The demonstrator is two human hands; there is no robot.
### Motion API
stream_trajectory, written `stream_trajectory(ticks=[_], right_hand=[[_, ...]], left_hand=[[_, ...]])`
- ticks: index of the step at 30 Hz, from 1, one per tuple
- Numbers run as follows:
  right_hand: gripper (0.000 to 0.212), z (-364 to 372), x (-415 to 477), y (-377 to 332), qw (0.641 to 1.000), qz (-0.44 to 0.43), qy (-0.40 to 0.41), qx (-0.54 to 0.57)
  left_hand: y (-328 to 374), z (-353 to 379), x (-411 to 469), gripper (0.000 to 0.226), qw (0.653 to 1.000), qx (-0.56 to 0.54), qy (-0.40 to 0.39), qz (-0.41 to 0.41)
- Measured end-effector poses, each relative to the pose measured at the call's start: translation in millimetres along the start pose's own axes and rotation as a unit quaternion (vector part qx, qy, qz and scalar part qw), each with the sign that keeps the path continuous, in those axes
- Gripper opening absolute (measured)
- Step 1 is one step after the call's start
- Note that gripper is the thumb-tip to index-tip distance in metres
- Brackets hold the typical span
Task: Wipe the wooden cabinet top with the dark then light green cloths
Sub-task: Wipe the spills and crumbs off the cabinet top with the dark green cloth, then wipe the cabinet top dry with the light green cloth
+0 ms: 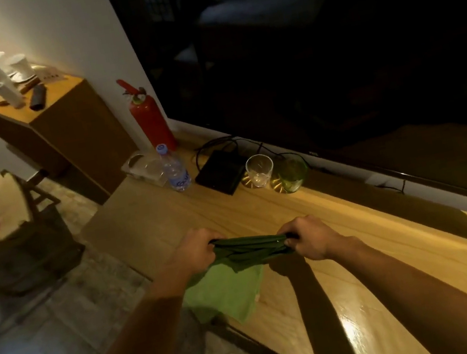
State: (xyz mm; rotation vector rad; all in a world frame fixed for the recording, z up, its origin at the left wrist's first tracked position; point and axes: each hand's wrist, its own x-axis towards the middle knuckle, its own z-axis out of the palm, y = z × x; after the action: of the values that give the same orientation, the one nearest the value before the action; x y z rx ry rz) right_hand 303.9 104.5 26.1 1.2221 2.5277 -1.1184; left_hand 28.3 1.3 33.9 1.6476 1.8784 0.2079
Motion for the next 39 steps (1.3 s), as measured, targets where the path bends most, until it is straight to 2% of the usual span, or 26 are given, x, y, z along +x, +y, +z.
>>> stream_trajectory(ticks=[5,10,13,16,18,22,24,26,29,32,35,37,39], right_hand=[[0.027,-1,35,3,0.998,0.046,0.042,0.018],[0.027,7,72,3,0.984,0.116,0.129,0.035],[0.030,23,94,1,0.973,0.142,0.181,0.012],[0.029,54,107,-1,0.969,0.169,0.175,-0.026],[0.034,81,107,-5,0.971,0.184,0.141,-0.051],[0.069,122,101,-17,0.973,0.184,0.110,-0.080],[0.076,135,95,-24,0.968,0.198,0.117,-0.100],[0.075,152,84,-42,0.963,0.205,0.150,-0.093],[0.070,189,64,-75,0.962,0.150,0.224,-0.045],[0.081,236,45,-98,0.973,0.125,0.189,-0.048],[0.095,262,36,-103,0.975,0.151,0.140,-0.084],[0.099,267,39,-103,0.973,0.168,0.127,-0.094],[0.101,266,43,-106,0.975,0.181,0.089,-0.094]], left_hand=[[-7,-20,55,0.044,0.999,0.009,-0.001,0.052],[-23,-33,115,0.040,0.995,0.007,0.004,0.104],[-50,-22,144,0.044,0.994,0.015,0.002,0.108],[-85,8,159,0.050,0.995,0.043,-0.026,0.092],[-107,27,154,0.055,0.991,0.062,-0.077,0.088],[-133,41,136,0.068,0.974,0.083,-0.135,0.161],[-135,44,121,0.072,0.966,0.136,-0.108,0.192],[-133,51,93,0.066,0.960,0.167,-0.039,0.219],[-141,70,40,0.063,0.948,0.169,-0.025,0.270],[-156,85,3,0.085,0.929,0.221,-0.092,0.282],[-164,82,-7,0.104,0.917,0.259,-0.127,0.276],[-161,81,-3,0.100,0.917,0.261,-0.107,0.281],[-159,88,-3,0.076,0.930,0.193,-0.056,0.308]])
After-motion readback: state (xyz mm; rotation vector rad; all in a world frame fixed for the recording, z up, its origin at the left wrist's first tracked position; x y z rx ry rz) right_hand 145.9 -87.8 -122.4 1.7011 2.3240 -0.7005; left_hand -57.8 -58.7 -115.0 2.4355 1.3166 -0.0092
